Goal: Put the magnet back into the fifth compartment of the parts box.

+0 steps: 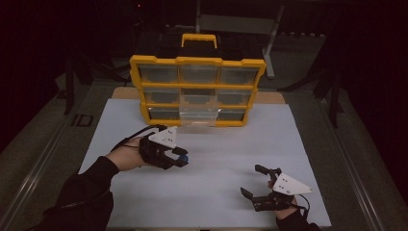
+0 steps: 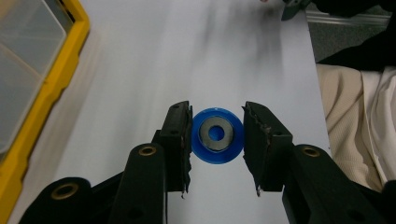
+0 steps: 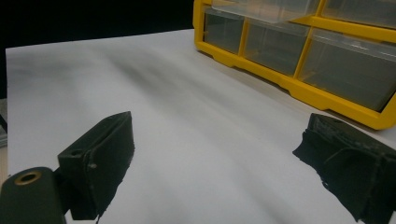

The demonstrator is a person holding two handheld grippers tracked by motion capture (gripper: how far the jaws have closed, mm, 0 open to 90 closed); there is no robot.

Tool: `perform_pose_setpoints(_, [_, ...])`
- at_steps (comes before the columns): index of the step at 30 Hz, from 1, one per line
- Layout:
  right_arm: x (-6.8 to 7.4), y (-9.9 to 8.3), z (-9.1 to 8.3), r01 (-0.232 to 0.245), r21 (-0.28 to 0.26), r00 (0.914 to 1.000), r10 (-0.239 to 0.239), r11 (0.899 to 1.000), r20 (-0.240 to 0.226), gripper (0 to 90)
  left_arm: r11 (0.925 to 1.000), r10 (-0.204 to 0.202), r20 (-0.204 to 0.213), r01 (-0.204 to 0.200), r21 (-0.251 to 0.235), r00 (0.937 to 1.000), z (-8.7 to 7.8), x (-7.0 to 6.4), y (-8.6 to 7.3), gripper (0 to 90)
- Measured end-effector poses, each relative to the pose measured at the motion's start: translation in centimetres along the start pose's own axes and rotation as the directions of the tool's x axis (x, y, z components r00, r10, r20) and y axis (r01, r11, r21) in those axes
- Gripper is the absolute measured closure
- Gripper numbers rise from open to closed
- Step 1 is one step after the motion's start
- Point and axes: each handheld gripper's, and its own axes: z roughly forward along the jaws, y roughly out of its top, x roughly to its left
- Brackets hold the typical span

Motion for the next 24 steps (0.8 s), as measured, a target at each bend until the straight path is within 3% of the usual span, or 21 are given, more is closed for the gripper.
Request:
perform_pose_setpoints(19, [-0.1, 0.0, 0.0, 0.000, 0.002, 1.0000, 0.000, 1.000, 0.000, 9.4, 0.9985, 0.044, -0.036, -0.045, -0.030, 0.9984, -2.4, 1.0, 2.7, 63.2])
perform_pose_setpoints(24, [-0.1, 0.0, -0.1, 0.004, 0.000, 1.0000, -0.004, 1.000, 0.001, 9.4, 0.9975, 0.034, -0.046, -0.036, -0.060, 0.9984, -3.0, 1.4, 3.2, 63.1])
